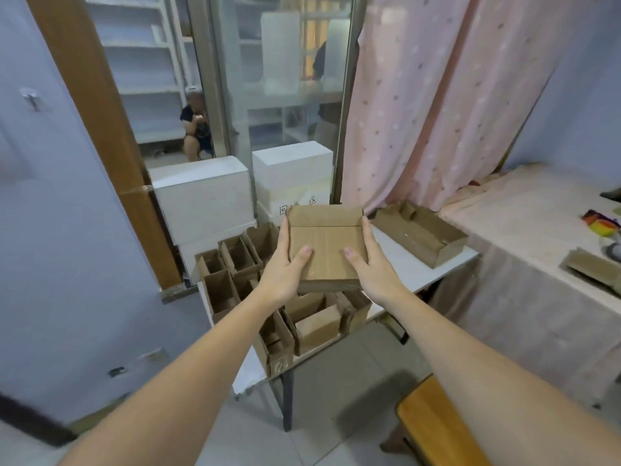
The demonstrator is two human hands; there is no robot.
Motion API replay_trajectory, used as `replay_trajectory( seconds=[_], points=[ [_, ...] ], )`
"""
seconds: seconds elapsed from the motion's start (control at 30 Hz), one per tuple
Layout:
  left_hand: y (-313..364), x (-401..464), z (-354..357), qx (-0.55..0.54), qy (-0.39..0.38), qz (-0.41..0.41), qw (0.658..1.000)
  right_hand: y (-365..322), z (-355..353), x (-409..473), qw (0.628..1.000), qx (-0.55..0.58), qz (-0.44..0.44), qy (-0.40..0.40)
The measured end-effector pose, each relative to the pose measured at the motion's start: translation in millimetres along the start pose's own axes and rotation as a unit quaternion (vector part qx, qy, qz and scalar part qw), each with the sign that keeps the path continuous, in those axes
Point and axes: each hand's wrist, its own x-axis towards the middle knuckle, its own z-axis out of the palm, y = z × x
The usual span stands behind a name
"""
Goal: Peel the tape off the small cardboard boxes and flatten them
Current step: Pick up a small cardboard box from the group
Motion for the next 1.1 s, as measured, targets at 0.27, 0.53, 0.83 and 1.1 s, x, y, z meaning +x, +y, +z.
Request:
replay_trajectory(
  seconds=[0.27,0.53,0.83,1.1],
  points=[
    [-14,108,24,0.001,0.012,-0.008,1.000,34,-37,97,1.000,-0.006,-0.002,-0.015],
    [-23,200,44,-0.010,0.030,-0.007,0.999,65,-67,195,0.999,0.008,-0.012,-0.038],
    [-43,282,54,0.010,0.107,-0.037,0.994,102,-77,304,0.993,-0.002,-0.042,-0.113],
    [-63,319,53,0.014,0.173,-0.049,0.984,130,-64,373,0.982,0.018,-0.062,-0.176]
  ],
)
